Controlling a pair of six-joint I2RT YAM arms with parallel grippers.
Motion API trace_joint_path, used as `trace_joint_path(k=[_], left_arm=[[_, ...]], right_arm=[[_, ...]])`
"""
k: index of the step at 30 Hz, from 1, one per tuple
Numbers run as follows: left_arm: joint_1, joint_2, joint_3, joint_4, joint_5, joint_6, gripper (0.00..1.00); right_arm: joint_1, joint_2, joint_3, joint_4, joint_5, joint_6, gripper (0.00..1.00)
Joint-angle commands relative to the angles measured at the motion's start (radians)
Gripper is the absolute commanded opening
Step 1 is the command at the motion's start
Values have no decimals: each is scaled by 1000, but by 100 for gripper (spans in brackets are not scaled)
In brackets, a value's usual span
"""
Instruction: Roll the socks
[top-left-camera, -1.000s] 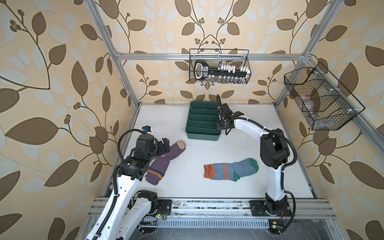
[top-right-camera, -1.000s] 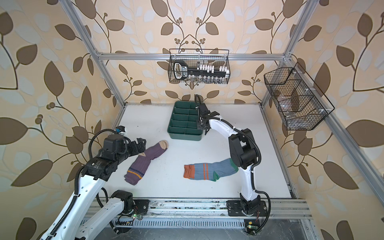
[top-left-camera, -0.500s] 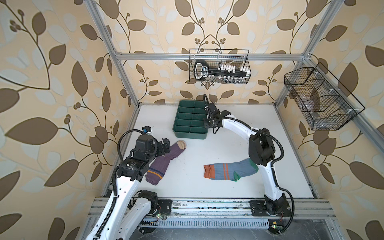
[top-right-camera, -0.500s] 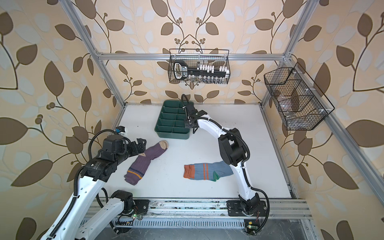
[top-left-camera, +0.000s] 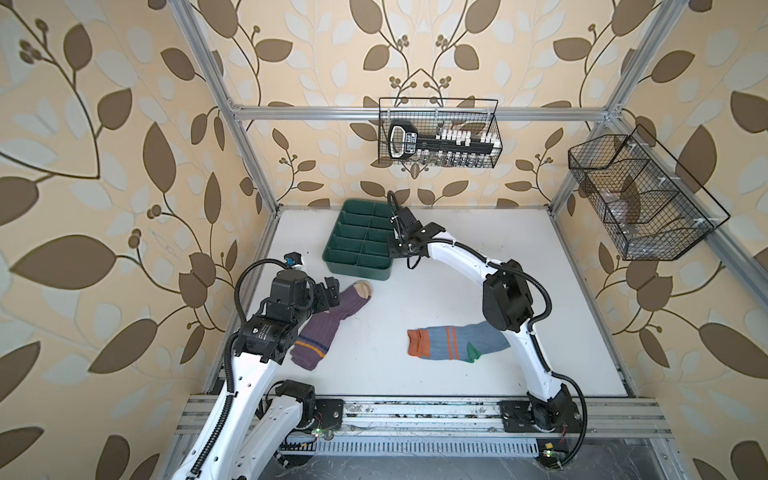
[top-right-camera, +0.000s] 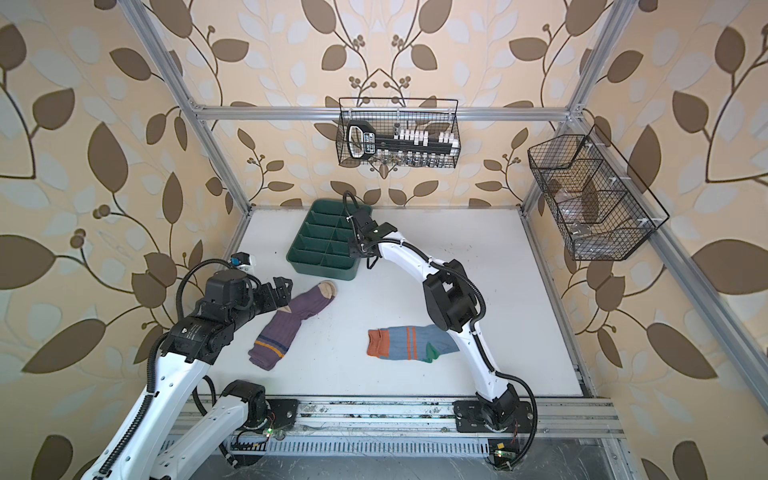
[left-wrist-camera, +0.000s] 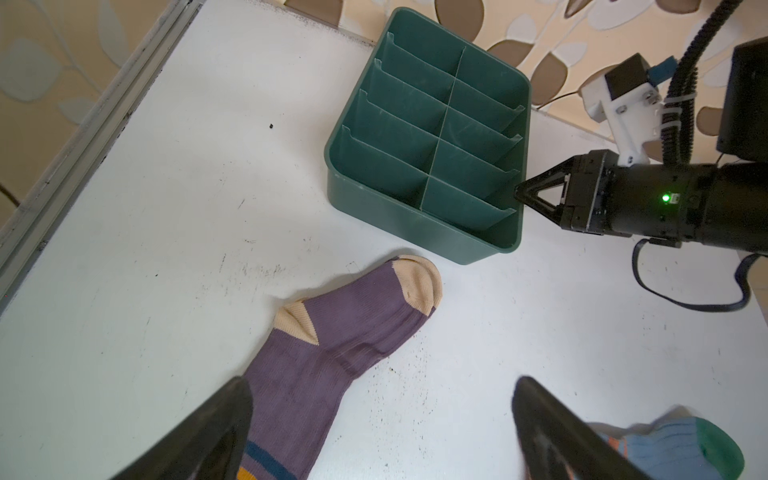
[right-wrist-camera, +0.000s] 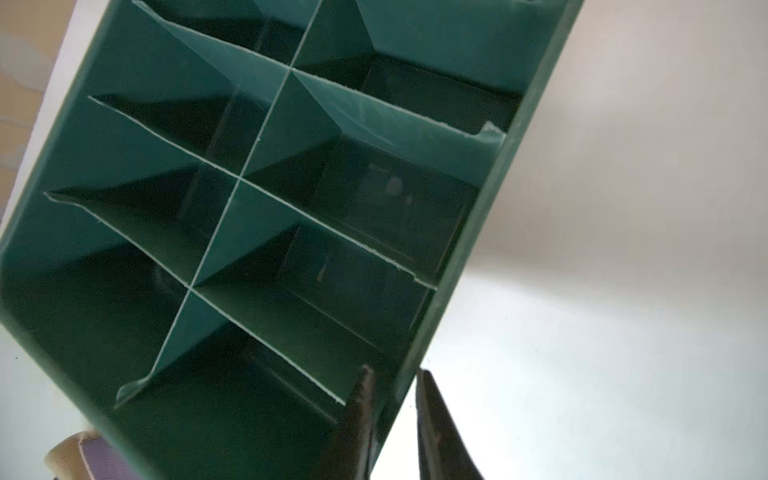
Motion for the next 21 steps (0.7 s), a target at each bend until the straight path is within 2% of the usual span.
trace_joint_path(k=[1, 3, 6, 9, 10, 13, 17, 21], left_arm=[[-8, -8, 3, 0, 4, 13, 99], [-8, -3, 3, 2, 10, 14, 99], [-8, 0, 4, 2, 21, 16, 99], [-8, 1, 2, 4, 33, 19, 99], [-8, 3, 2, 9, 46, 22, 99], [-10, 8, -7, 32, 106, 30, 99], [-34, 16, -18, 59, 182, 46, 99], [-68, 27, -26, 75, 222, 60, 99]], right_arm=[[5, 11, 64, -18, -18, -19, 27], [4, -10, 84, -44, -8, -41, 36], [-6, -86, 50, -73, 9, -69, 62], [-25, -248, -105, -45, 32, -68, 76], [-35, -326, -216, -10, 40, -58, 80], [-78, -595, -569, 136, 41, 4, 89], [-170, -919, -1021, 282, 18, 129, 91], [-258, -1160, -1302, 275, -6, 203, 91]])
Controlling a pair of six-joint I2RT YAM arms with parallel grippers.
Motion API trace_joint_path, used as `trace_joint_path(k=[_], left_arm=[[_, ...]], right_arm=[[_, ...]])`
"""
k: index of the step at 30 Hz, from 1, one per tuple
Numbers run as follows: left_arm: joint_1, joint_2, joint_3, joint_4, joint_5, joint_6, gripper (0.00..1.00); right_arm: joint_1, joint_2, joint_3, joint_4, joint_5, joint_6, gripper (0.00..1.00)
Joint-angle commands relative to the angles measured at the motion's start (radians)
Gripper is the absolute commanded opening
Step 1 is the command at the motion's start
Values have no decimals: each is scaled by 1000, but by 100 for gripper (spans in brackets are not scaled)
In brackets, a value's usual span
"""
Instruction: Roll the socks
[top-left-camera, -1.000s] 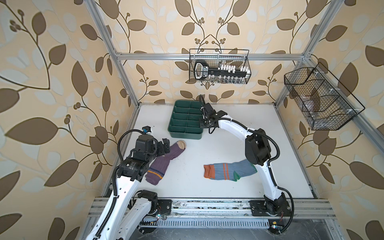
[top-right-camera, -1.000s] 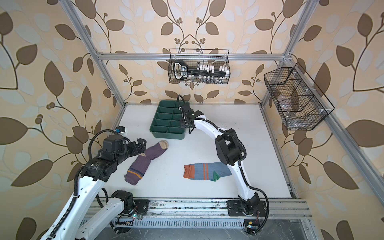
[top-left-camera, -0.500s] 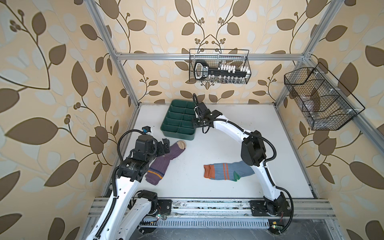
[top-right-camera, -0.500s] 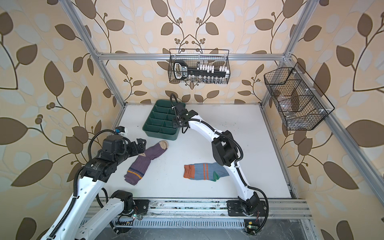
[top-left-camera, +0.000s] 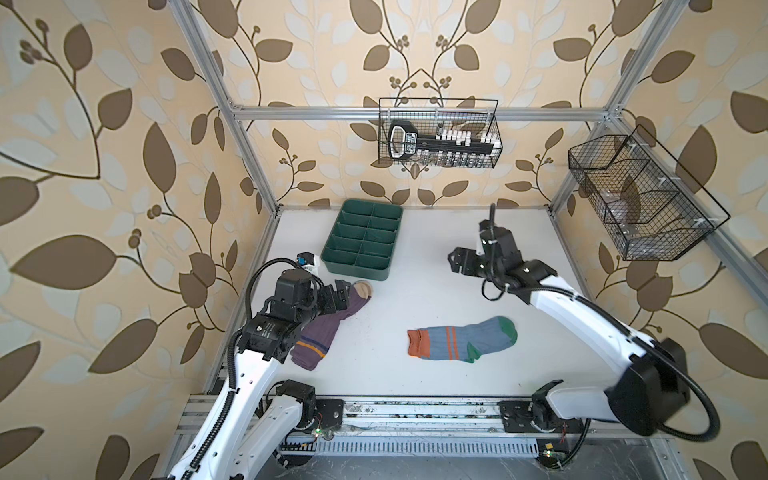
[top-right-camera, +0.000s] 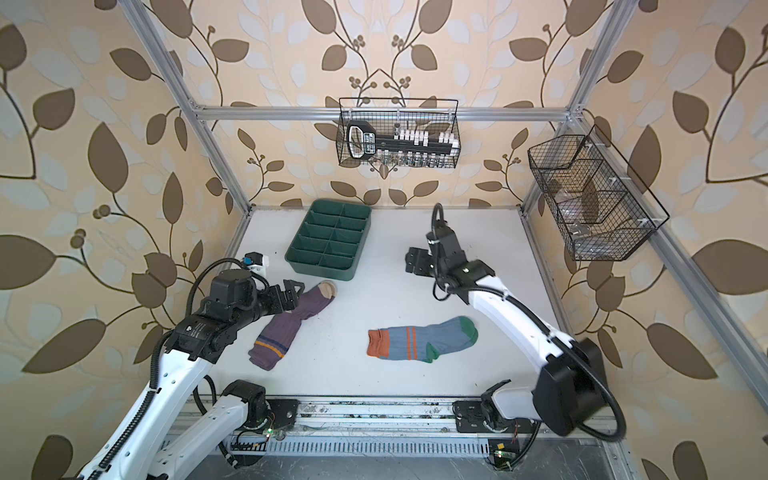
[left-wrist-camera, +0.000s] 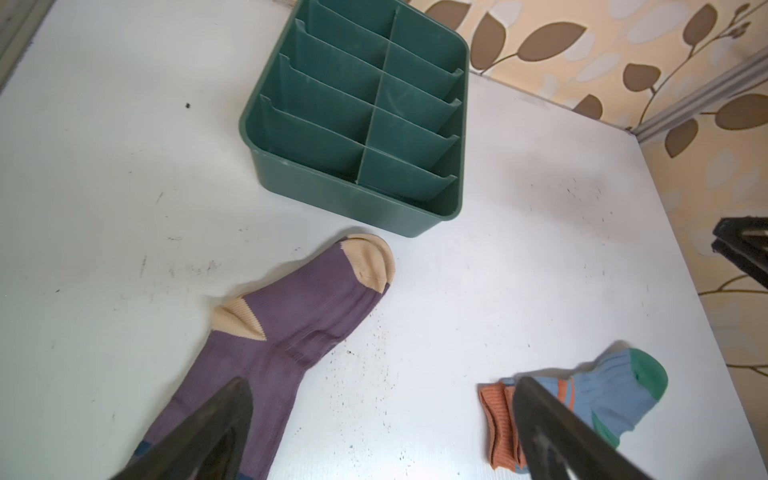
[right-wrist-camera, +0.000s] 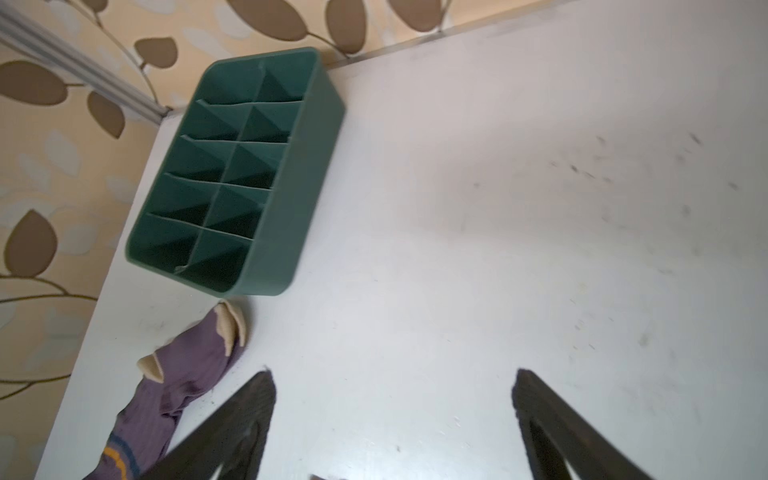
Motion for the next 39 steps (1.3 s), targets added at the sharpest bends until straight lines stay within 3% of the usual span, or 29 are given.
trace_joint_path(k=[1, 6, 14, 25, 34, 39], left_arm=[[-27, 8, -12, 43, 76, 34, 99], [-53, 35, -13, 44, 100, 35, 99], [-72, 56, -10, 35, 94, 32, 99], [-72, 102, -2, 29, 39, 36, 99], [-72, 115, 8, 9, -25, 52, 99], [-72, 117, 7, 8, -41, 53, 99]], right_arm=[[-49, -101, -191, 14, -33, 108, 91], [-120, -203, -362, 30, -98, 153, 93], [-135, -153, -466, 103, -184, 221, 93], [-116, -157, -491, 40, -81, 288, 95], [-135, 148, -348, 107, -80, 195, 94], [-31, 434, -87, 134, -88, 28, 93]])
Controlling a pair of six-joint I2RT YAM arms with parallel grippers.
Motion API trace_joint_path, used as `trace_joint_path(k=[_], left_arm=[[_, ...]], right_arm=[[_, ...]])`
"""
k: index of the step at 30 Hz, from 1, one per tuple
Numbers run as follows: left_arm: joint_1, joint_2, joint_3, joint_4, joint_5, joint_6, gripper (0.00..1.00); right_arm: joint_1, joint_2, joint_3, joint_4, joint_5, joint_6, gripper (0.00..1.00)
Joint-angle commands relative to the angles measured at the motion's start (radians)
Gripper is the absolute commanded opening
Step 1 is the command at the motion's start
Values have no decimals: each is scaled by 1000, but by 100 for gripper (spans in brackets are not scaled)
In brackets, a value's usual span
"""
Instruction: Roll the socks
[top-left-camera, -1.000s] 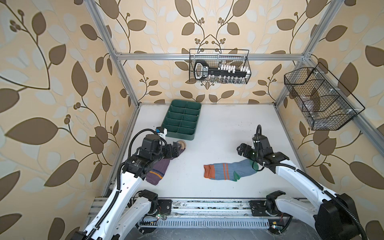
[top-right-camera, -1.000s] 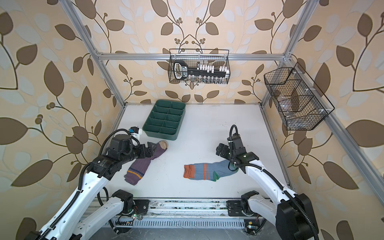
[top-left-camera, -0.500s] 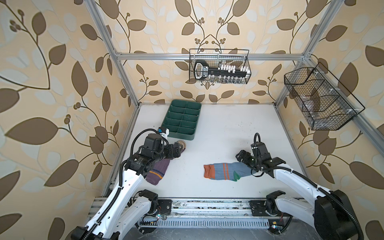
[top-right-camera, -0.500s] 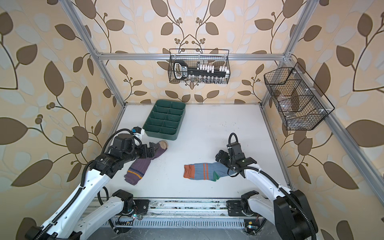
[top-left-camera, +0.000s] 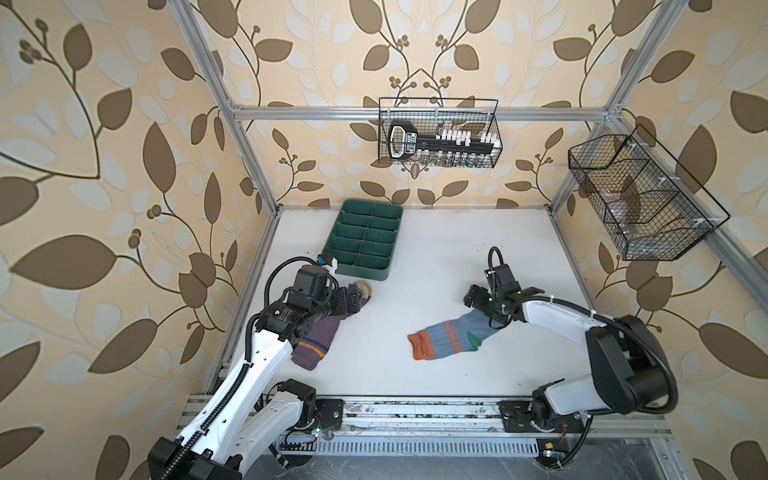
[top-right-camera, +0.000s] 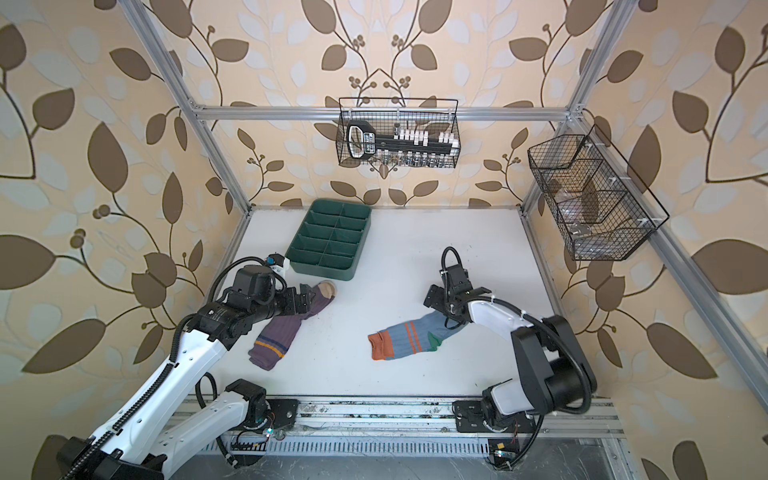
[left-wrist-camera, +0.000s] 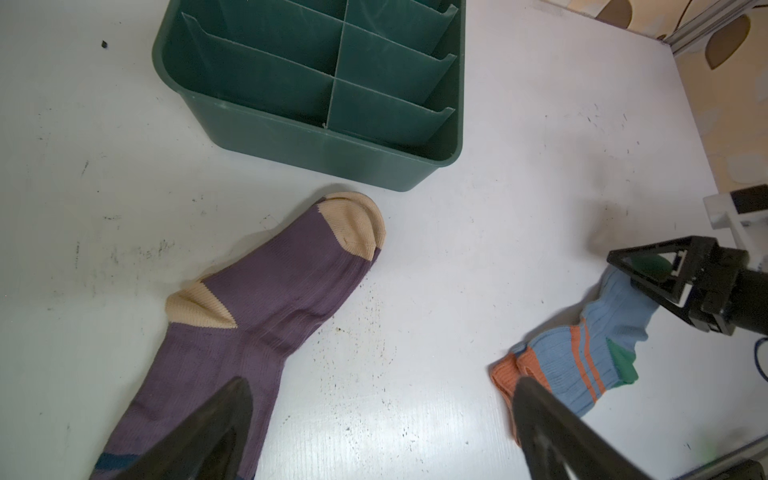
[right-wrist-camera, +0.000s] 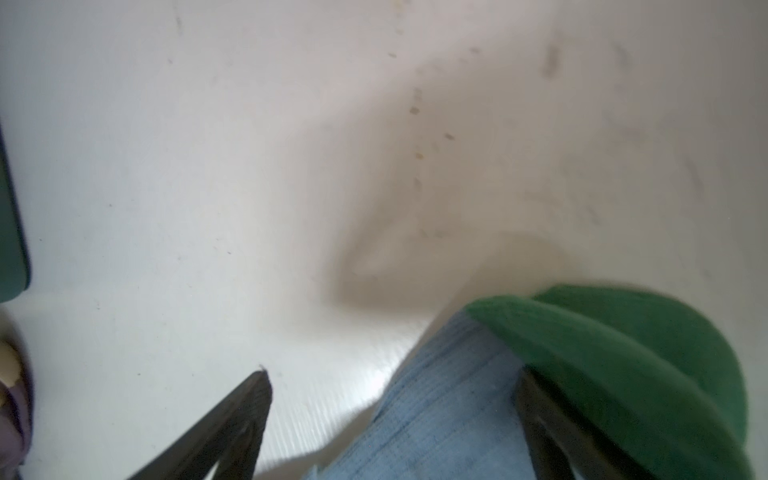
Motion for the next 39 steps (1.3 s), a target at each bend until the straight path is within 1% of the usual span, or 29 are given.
trace_joint_path(k=[1, 3, 5, 7, 9, 11, 13, 14, 19, 23, 25, 27, 29, 31, 32, 33, 34, 36, 37, 39], left_arm=[[-11, -7, 15, 2, -30, 26, 99], [-11, -2, 12, 6, -27, 23, 99], [-11, 6, 12, 13, -24, 22, 99], [-11, 17, 11, 19, -11, 22, 99], [-11, 24, 8, 23, 0, 21, 99], [-11, 30, 6, 29, 12, 22, 99], [-11, 33, 6, 40, 31, 24, 99], [-12, 34, 6, 43, 40, 26, 99], [-14, 23, 2, 64, 110, 36, 99], [-44, -14, -15, 105, 160, 56, 99], [-84, -54, -29, 129, 148, 79, 99], [-151, -91, -42, 152, 105, 114, 99], [-244, -106, -46, 164, 46, 166, 99], [-378, -95, -46, 172, -33, 245, 99], [-446, -81, -48, 175, -83, 283, 99], [-533, -59, -48, 176, -146, 327, 99], [-628, -31, -43, 170, -226, 369, 99], [-798, 27, -47, 177, -378, 444, 99], [-879, 58, -55, 188, -446, 479, 99], [-1008, 116, -82, 230, -578, 521, 98]], right_arm=[[78, 216, 182, -3, -44, -154, 93], [142, 354, 349, -49, -89, -234, 93], [219, 470, 527, -115, -71, -297, 93], [287, 545, 656, -157, -43, -354, 94], [319, 571, 718, -166, -38, -389, 94], [328, 550, 734, -164, -45, -420, 95], [323, 485, 710, -151, -57, -464, 100], [321, 449, 698, -146, -63, -484, 100], [297, 151, 608, -146, -87, -582, 100], [278, -99, 482, -146, -79, -590, 100], [268, -242, 358, -108, -69, -559, 100], [237, -359, 270, -93, -69, -490, 100], [169, -442, 216, -127, -60, -389, 100], [38, -496, 174, -187, -98, -266, 100], [-34, -509, 153, -208, -140, -219, 100], [-137, -521, 125, -223, -210, -167, 100], [-248, -526, 89, -215, -306, -121, 100], [-424, -536, -5, -138, -500, -57, 98], [-492, -543, -51, -97, -565, -31, 98], [-567, -554, -105, -67, -603, -12, 97]])
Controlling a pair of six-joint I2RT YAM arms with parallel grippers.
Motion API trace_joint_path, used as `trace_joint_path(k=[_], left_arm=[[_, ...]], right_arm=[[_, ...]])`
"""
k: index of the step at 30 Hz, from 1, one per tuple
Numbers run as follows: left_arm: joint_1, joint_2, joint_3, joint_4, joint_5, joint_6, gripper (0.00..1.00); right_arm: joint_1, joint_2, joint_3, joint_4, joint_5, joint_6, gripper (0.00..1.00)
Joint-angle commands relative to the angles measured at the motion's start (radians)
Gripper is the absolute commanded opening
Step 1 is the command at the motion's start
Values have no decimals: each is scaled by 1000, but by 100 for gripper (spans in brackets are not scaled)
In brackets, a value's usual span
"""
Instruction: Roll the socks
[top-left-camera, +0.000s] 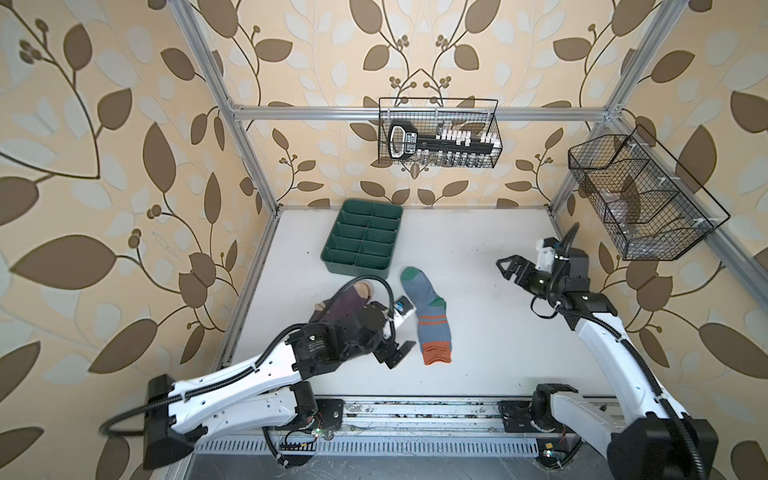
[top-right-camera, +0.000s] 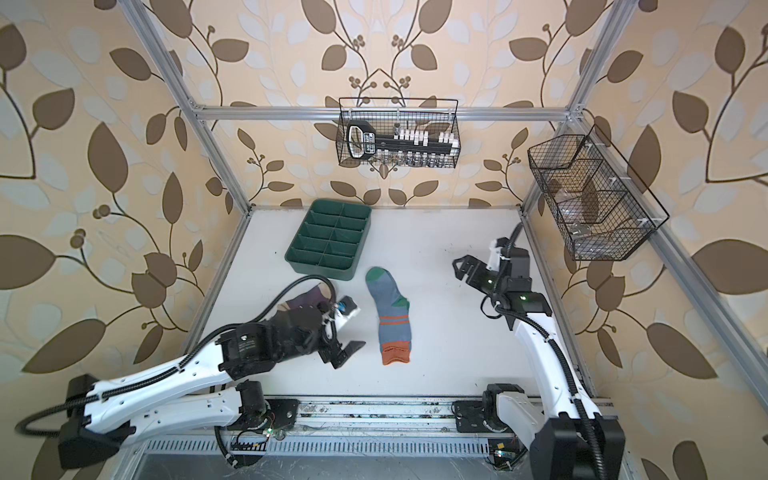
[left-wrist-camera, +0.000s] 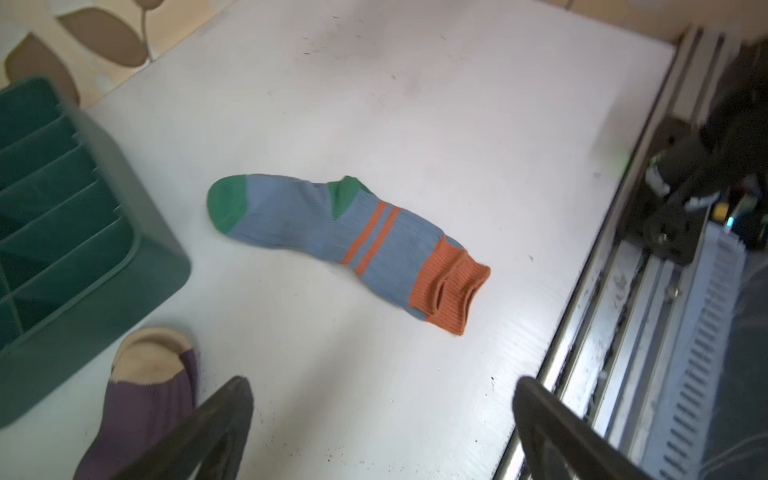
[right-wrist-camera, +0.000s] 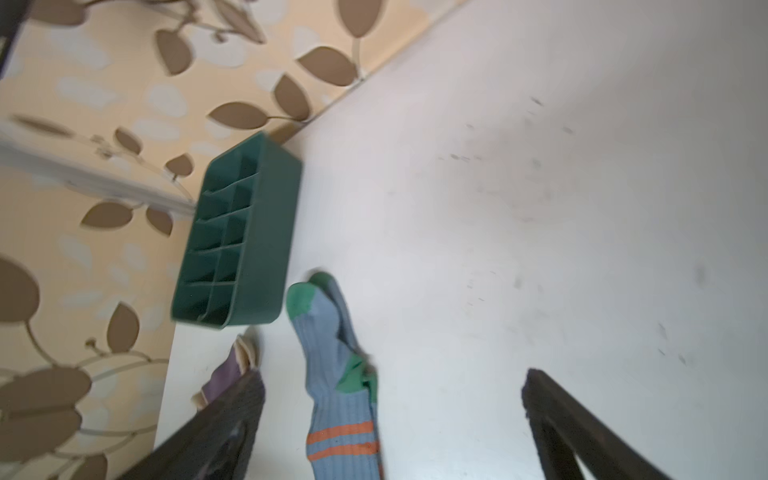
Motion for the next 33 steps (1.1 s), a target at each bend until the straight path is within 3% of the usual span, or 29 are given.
trace_joint_path(k=[1, 5, 9, 15, 23, 28, 33], left_arm=[[-176, 73, -52, 73, -314, 158, 98], [-321, 158, -130, 214, -401, 180, 99], [-367, 275, -177, 393, -450, 181, 99], [-367, 484, -129, 531, -545, 147, 94], [-327, 638, -62, 537, -474, 70, 91], [-246, 651, -57, 520, -406, 33, 82], [-229, 687, -30, 489, -378, 25, 66]], right_arm=[[-83, -43, -70, 37, -206, 125, 97], [-66, -88, -89, 57, -175, 119, 97], [-52, -89, -92, 40, -148, 95, 97], [-29, -67, -82, 50, -143, 88, 97], [-39, -28, -90, 70, -168, 91, 97], [-60, -30, -98, 70, -174, 80, 97], [-61, -18, -93, 79, -180, 82, 97]])
